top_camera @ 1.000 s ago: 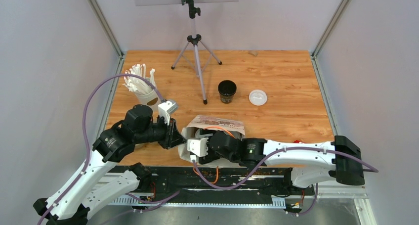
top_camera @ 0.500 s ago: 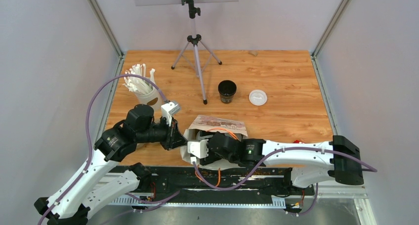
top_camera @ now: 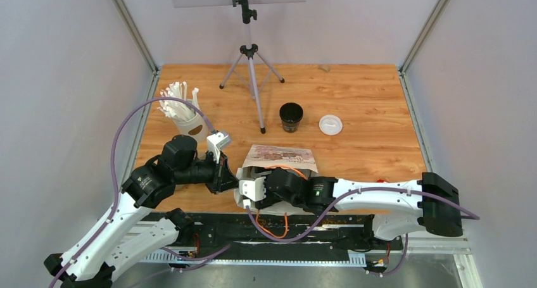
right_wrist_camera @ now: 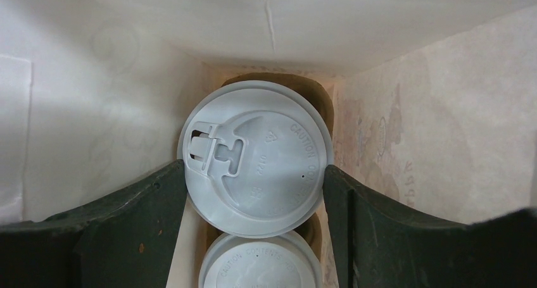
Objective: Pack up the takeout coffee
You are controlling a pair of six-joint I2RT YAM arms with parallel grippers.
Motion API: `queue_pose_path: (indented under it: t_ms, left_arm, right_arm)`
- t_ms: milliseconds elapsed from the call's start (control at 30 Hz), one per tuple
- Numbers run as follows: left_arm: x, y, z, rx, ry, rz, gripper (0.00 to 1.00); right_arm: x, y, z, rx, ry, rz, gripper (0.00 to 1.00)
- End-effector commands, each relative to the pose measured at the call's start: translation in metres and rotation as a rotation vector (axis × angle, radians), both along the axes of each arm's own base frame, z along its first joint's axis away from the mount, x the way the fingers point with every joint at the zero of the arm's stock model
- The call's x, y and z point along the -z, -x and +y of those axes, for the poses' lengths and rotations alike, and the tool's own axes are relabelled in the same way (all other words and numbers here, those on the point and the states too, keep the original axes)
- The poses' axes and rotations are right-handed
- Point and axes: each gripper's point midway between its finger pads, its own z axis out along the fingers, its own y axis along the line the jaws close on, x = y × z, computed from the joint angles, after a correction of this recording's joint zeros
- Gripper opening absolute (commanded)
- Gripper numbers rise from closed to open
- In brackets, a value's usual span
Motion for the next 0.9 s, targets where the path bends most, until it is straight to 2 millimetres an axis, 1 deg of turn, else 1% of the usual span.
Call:
queue_pose_path:
  t_ms: [0,200,433,700,867]
  left_arm:
    - [-0.010,-0.002,-0.005,0.012,0.043,-0.034,0.09]
    - [-0.010,-0.004,-0.007,0.016,0.039,-0.026,0.00]
    - [-0.009,-0.003,-0.008,0.019,0.041,-0.016,0.00]
    - [-0.012,-0.003,-0.010,0.016,0.057,-0.006,0.00]
    - [-0.014,-0.002,-0.014,0.019,0.083,0.009,0.00]
  right_arm:
    - [-0.005,-0.006,0.004,0.006,-0.022,-0.029,0.73]
    - [-0.011,-0.007,0.002,-0.012,-0.037,-0.060,0.73]
    - [-0.010,-0.009,-0.004,-0.005,-0.036,-0.073,0.72]
    - [0.004,-0.011,-0.013,0.005,0.003,-0.068,0.73]
    - [0.007,-0.015,-0.014,0.008,0.015,-0.079,0.73]
